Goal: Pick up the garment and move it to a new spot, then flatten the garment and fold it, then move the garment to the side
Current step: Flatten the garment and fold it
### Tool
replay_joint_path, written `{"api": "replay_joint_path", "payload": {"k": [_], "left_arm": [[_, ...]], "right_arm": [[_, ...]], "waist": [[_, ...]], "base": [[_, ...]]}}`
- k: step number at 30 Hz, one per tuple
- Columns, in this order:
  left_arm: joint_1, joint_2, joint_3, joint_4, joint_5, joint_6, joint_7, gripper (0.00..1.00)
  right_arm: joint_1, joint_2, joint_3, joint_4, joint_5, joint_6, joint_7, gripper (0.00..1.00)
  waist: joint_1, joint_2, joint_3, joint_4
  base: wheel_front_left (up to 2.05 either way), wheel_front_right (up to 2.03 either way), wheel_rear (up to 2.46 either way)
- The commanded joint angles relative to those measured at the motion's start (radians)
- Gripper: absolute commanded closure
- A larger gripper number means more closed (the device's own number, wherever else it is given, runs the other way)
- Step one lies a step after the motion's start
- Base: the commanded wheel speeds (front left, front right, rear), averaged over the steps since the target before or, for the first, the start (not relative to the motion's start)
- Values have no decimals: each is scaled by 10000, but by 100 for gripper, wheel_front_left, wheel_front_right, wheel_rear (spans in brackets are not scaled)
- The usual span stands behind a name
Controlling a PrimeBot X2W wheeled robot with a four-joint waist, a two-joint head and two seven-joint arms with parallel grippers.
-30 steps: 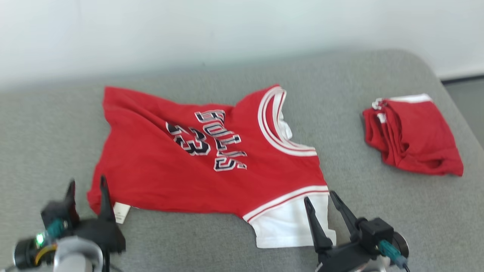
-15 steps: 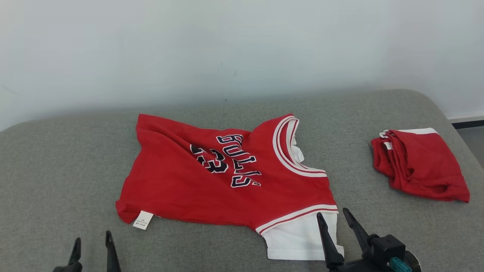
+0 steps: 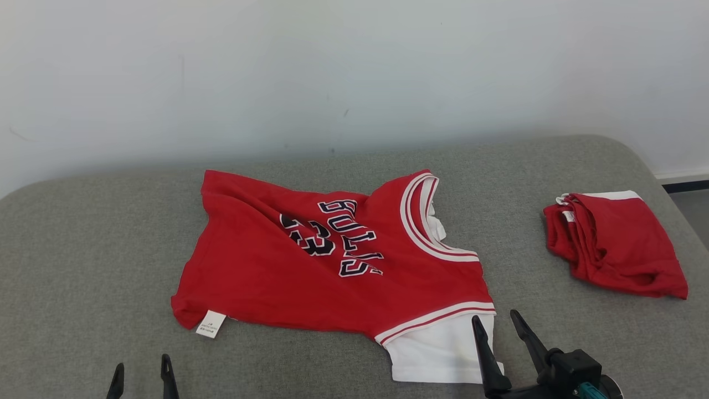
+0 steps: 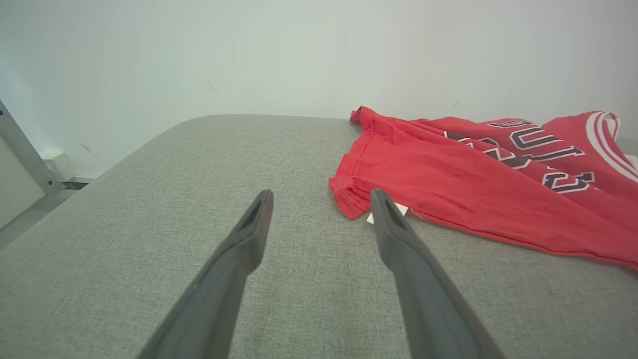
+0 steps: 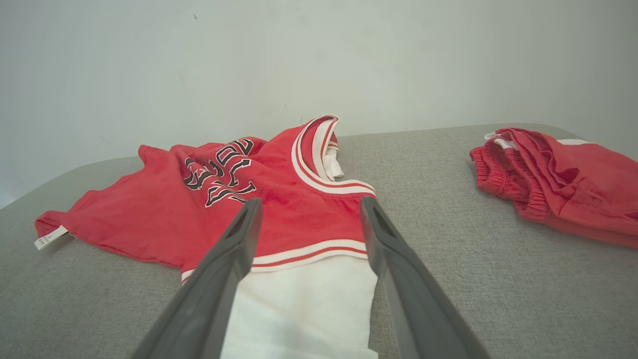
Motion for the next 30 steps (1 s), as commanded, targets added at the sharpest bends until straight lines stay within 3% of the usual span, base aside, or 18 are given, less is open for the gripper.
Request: {"api": "replay_joint_path", "payload": {"k": [1,12,30], "left_arm": [[137,-23,34,-50,21,-39,-29,0],[226,-71,-93,-155,85,-115,-29,0],[-733,-66,-1030,206,-393,-149,-30,0]], "right_arm": [[66,-11,-17,-25,-27,-29,5,0],[111,-10,-37,184,-52,-29,5,0],[80,-8,-502,1558,-278,-29,4,0]], "waist": [[-1,0,3,1],[-1,0,81,70],[-1,0,1287,255]], "base": [[0,0,0],[0,0,0],[0,0,0]]}}
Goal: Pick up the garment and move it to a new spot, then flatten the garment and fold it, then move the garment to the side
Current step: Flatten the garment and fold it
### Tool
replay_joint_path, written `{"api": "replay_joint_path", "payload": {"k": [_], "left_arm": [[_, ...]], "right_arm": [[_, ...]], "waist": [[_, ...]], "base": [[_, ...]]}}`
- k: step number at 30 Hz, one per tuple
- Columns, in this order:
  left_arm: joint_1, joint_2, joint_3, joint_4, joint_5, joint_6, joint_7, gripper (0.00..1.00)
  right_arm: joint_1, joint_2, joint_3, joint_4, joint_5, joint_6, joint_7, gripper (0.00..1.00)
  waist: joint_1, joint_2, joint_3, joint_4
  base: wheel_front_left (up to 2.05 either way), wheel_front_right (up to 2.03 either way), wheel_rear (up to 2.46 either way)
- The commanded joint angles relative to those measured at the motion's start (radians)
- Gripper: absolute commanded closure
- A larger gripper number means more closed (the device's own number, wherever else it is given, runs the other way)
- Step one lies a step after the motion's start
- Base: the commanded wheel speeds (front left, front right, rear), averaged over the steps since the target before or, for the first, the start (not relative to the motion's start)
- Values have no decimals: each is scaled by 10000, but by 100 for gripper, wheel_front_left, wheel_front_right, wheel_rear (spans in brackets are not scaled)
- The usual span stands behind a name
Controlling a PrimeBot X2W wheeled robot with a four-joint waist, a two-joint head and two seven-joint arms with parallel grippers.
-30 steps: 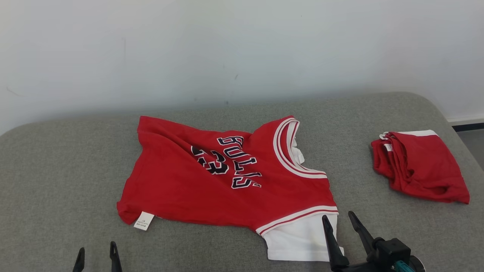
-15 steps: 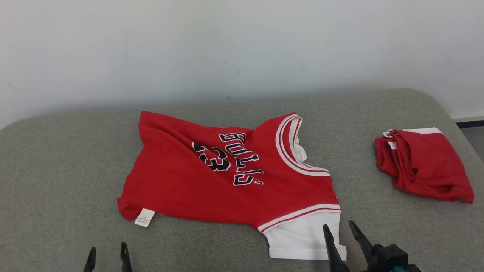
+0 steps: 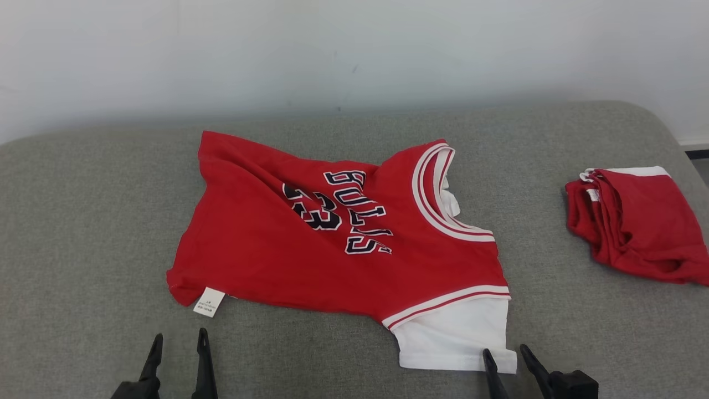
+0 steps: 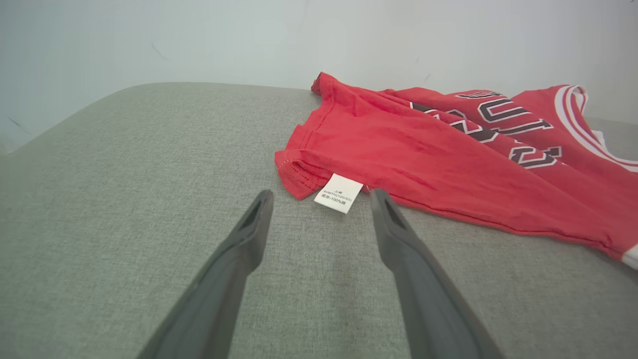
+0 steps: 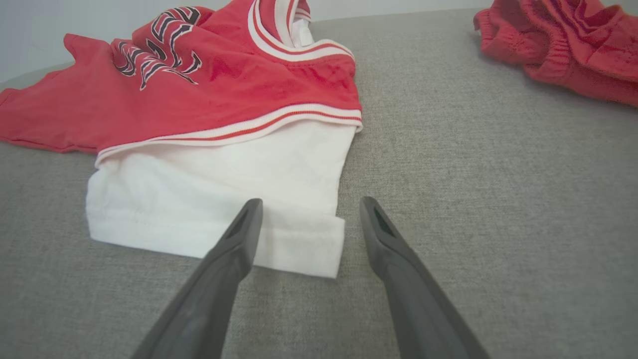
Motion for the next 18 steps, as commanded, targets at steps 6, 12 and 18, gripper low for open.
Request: {"api": "replay_joint_path", "payload": {"k": [6,12,18], "left_arm": [[-771,-2,82,76,97,-95,-30,0],[-933,-4,82,189,46,-109,-30,0],[-848,-4,137,285,56,-158,-30,0]], "right_arm": [[-402,-6,411,481,132,-29,4,12],[-319,-3,574,625,259,-29,19,35],[-155,-9,537,652,336,-29,18,4]], "waist": [[-1,0,751,86],[-1,0,852,11],[-1,0,720,-81]], "base": [[0,0,0],[0,0,0],[0,0,0]]}}
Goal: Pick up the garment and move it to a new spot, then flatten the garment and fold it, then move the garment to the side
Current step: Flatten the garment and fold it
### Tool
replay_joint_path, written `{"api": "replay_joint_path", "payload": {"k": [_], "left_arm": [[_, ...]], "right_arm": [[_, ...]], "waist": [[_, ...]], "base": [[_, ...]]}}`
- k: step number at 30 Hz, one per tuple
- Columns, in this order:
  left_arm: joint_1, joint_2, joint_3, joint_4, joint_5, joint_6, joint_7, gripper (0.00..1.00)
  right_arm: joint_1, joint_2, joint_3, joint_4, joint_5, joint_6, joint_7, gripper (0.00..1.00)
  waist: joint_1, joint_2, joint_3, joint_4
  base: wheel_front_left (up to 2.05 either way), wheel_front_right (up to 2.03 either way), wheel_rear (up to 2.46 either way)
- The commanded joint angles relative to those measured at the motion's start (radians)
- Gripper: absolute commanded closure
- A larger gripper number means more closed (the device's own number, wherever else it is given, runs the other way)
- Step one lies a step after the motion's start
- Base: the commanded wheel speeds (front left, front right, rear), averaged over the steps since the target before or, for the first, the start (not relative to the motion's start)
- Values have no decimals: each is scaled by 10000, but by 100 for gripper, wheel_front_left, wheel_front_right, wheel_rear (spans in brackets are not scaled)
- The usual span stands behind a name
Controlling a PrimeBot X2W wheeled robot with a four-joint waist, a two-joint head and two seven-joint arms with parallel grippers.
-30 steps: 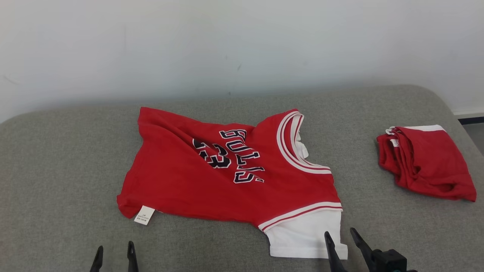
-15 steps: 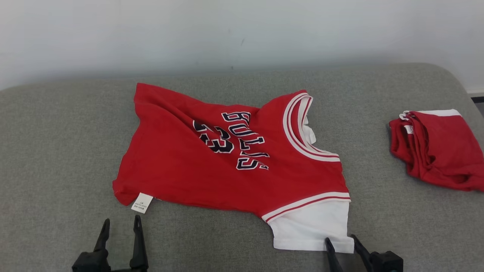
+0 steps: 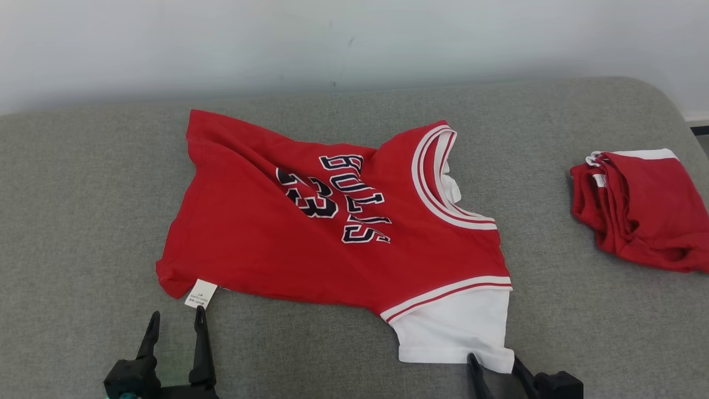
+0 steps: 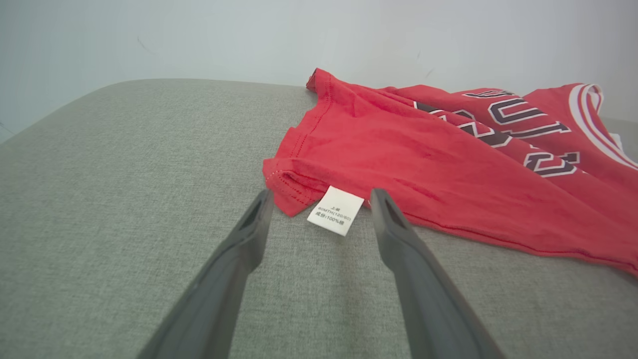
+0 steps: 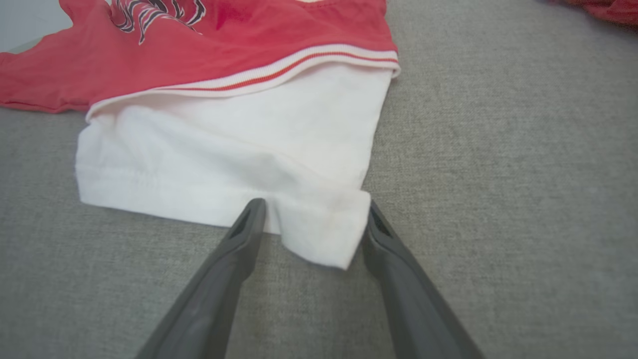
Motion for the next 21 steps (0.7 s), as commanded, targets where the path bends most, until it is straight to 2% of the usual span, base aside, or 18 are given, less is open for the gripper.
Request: {"api": "replay_joint_path", "payload": {"k": [1,11,13,14,15,16,17,21], "left_arm": [[58,-4,39,42,22,-34,-30,0],[178,-5,68,20,98,-56,-30,0],[181,-5,80,18,110,-49,-30,0],[170,-5,84,21,120,-45,-30,0],[166,-5,89,27,130,-42,-30,0],[171,-3,94,30,139,-38,-30,0],[173,-5,104,31,145,-35,-30,0],[83,-3,244,36,147,-35,-30,0]], "right_arm": [[176,-26,-31,98,88,-29,37,0],[260,-43,-2,19,264,-29,34,0],[232,-37,44,-34,373,-29,34,9],[228,-35,83,-62,448,-29,32,19],[232,-29,110,-87,487,-29,31,37],[238,-27,124,-116,525,-29,28,65],[248,-26,122,-142,559,-29,26,100],[315,-79,151,-249,639,-29,23,100]], "waist": [[-1,0,-67,-34],[-1,0,-153,-88],[-1,0,-143,-97],[-1,0,-139,-98],[-1,0,-140,-101],[-1,0,-134,-105],[-1,0,-128,-109],[-1,0,-90,-135]], "base": [[0,0,0],[0,0,0],[0,0,0],[0,0,0],[0,0,0],[0,0,0],[0,0,0],[0,0,0]]}}
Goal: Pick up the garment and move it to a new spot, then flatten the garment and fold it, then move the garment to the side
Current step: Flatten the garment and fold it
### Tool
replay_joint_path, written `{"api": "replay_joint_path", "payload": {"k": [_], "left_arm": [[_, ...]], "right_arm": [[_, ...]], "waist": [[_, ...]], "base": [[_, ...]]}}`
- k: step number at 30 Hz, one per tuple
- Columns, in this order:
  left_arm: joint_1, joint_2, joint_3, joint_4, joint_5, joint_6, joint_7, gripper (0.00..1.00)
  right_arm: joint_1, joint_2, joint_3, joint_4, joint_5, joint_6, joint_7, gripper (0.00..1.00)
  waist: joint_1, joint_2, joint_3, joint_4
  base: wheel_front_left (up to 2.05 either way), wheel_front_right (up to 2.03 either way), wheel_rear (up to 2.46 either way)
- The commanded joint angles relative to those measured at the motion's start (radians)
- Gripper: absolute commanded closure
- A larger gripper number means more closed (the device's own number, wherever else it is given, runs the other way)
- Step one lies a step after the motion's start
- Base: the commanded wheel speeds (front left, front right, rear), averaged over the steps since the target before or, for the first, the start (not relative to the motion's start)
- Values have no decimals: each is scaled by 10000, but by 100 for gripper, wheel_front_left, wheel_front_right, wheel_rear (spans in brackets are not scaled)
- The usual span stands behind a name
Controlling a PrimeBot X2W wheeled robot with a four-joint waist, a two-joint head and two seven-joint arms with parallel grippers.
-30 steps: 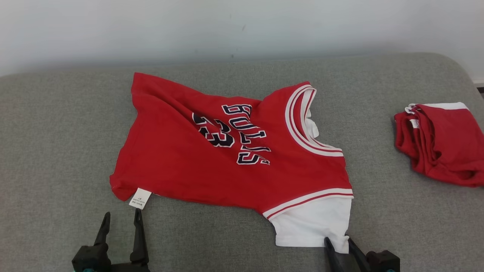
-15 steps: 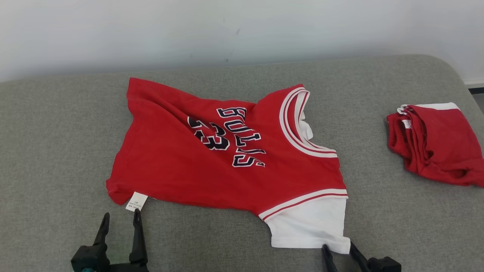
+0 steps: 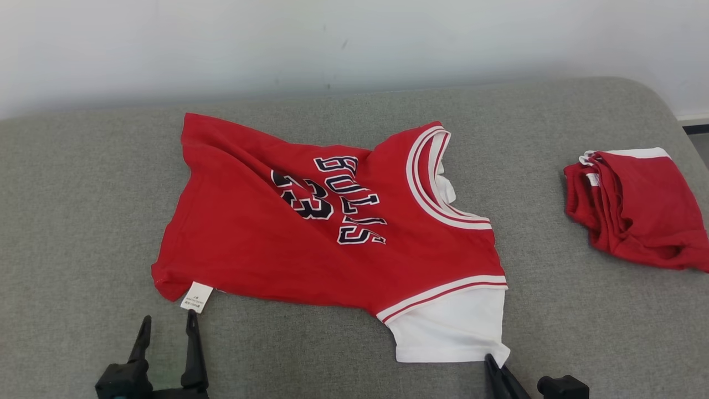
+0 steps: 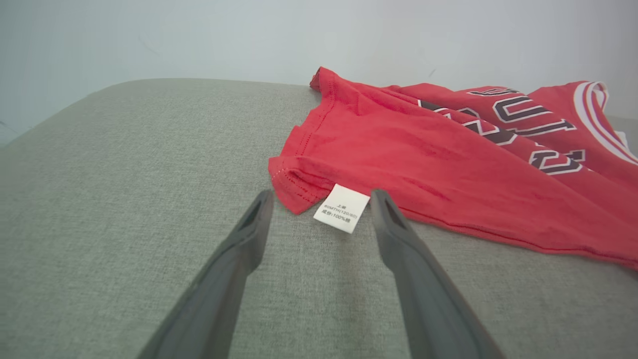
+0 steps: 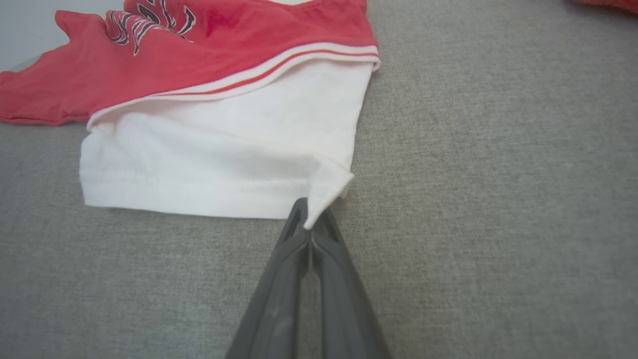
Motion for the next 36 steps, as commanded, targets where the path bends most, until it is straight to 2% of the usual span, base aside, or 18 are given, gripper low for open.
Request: {"api": "replay_joint_path", "payload": {"k": [1,9,16,28,36], "left_arm": [[-72,-3,95,-25,12,38,-30,0],[-367,-5,449,120,43,-94,-30,0],[-718,-3,785,719,-705,-465,-30,0],[-1547,3,1330,1606,-1699,-972,-30,0],[-1645,85,452,1795,-2486,-969,-30,0]], "right_arm": [[121,-84,40,-47,53,-29,6,100],[350,-421,-31,-507,152,-29,6,100],[443,-693,-283,-635,-27,-29,6,100],[195,-700,-282,-798,-186,-29,8,100],[22,-643,-238,-813,-250,-30,12,100]], "waist": [[0,-1,23,-17],[0,-1,153,-84],[0,-1,338,-163],[0,-1,695,-243],[0,-1,904,-244]], "base": [[0,0,0],[0,0,0],[0,0,0],[0,0,0],[0,0,0]]}}
